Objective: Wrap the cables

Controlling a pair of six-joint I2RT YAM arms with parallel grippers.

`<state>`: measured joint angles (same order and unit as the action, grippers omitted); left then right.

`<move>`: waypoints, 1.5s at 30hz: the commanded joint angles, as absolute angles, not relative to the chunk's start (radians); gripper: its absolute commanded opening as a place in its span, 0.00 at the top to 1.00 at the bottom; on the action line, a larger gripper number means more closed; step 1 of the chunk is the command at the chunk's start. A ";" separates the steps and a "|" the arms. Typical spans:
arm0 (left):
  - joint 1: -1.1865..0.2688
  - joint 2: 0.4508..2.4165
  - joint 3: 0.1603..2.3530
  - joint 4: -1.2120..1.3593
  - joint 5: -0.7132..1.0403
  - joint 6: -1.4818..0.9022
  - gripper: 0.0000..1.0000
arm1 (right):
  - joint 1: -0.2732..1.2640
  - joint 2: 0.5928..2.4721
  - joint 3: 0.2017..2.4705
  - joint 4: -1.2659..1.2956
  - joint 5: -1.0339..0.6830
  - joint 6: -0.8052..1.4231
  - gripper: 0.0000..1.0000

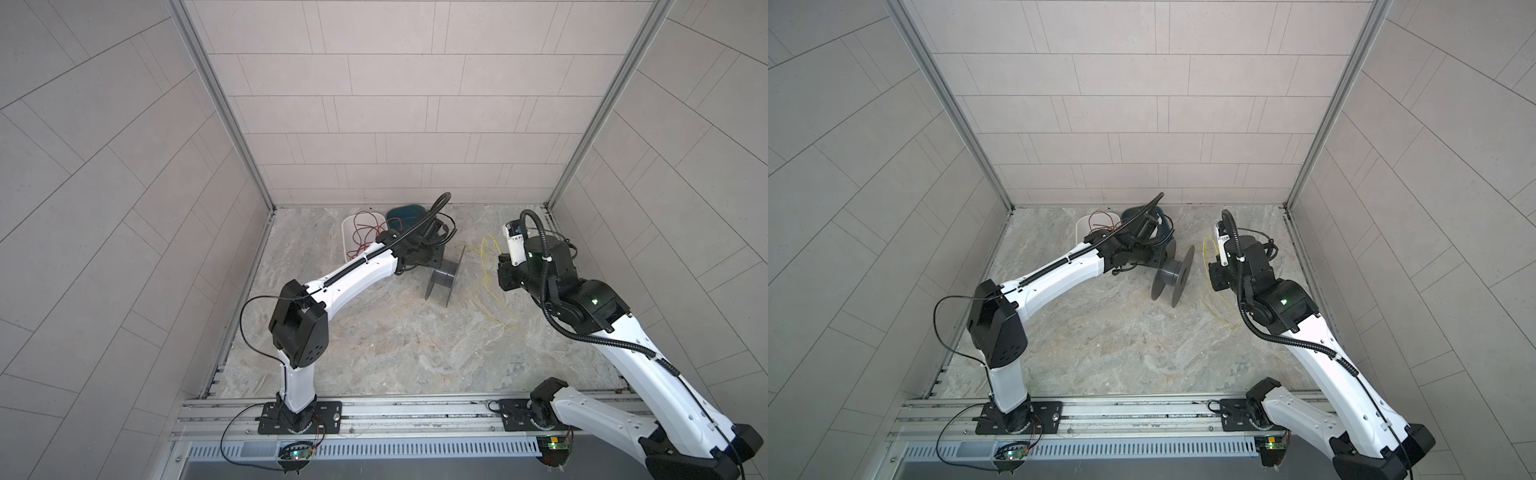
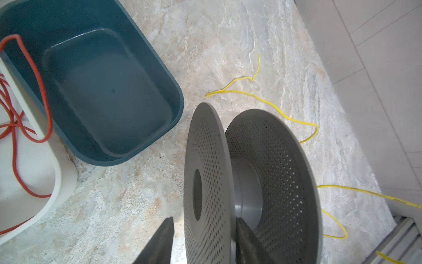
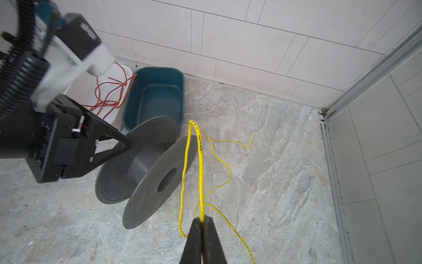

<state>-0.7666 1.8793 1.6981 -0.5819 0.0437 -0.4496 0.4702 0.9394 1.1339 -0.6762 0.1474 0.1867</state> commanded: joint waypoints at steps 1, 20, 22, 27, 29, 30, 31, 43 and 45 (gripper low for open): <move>-0.775 1.893 1.729 -0.594 0.013 -0.437 0.61 | 0.467 0.892 1.071 -0.527 0.109 0.205 1.00; -0.785 1.871 1.748 -0.677 -0.082 -0.364 1.00 | 0.466 0.901 0.983 -0.354 0.016 0.211 1.00; -0.784 1.842 1.732 -0.693 -0.097 -0.336 1.00 | 0.466 0.901 0.966 -0.301 -0.018 0.204 1.00; -0.782 1.768 1.684 -0.729 -0.126 -0.238 1.00 | 0.467 0.907 0.901 -0.135 -0.118 0.214 1.00; -0.782 1.735 1.653 -0.744 -0.154 -0.206 1.00 | 0.466 0.907 0.856 -0.043 -0.139 0.239 1.00; -0.780 1.717 1.635 -0.747 -0.173 -0.197 1.00 | 0.467 0.909 0.838 -0.007 -0.152 0.250 1.00; -0.776 1.699 1.611 -0.743 -0.187 -0.185 1.00 | 0.466 0.915 0.822 0.033 -0.171 0.259 1.00; -0.708 1.534 1.335 -0.627 -0.154 -0.149 1.00 | 0.467 1.033 0.750 0.323 -0.322 0.363 1.00; -0.707 1.535 1.334 -0.622 -0.156 -0.153 1.00 | 0.466 1.047 0.761 0.324 -0.336 0.367 1.00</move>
